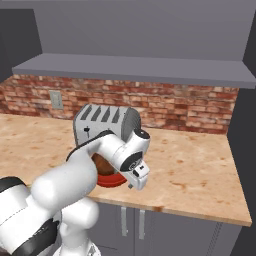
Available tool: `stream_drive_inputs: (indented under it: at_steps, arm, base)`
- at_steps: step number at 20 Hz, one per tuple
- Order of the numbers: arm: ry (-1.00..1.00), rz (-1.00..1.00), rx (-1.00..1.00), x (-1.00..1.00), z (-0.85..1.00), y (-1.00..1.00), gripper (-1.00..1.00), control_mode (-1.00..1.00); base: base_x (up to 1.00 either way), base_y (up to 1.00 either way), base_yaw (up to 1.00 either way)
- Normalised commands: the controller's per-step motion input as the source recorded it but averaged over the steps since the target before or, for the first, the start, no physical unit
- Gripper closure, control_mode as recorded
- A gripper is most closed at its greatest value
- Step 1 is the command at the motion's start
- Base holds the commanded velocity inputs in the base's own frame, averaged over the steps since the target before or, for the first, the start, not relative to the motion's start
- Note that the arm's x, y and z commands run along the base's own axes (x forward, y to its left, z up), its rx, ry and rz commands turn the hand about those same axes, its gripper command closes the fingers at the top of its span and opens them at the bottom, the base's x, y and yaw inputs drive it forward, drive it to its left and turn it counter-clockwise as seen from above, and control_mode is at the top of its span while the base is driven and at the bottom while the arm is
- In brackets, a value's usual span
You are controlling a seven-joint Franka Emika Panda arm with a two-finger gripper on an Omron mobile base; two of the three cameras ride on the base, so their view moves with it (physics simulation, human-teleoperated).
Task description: Pick up the bowls on the counter and stack them on top of one another in the open cabinet. Place the smaller bowl on top of the larger bowl.
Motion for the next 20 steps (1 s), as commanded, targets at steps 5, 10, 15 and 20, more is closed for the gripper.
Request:
stream_drive_inputs:
  at_steps: [5, 10, 15, 20]
  arm:
    - [0.02, 0.0, 0.03, 0.0, -0.1, 0.0, -1.0, -1.0]
    - [0.01, 0.01, 0.03, 0.03, -0.13, 0.0, -1.0, -1.0]
    - [0.01, 0.01, 0.02, 0.04, -0.14, 0.0, -1.0, -1.0]
    - [0.0, 0.01, 0.02, 0.02, -0.04, 0.0, -1.0, -1.0]
  base:
    - [0.0, 0.0, 0.0]
    - [0.0, 0.0, 0.0]
    - [0.0, 0.0, 0.0]
    - [0.0, 0.0, 0.0]
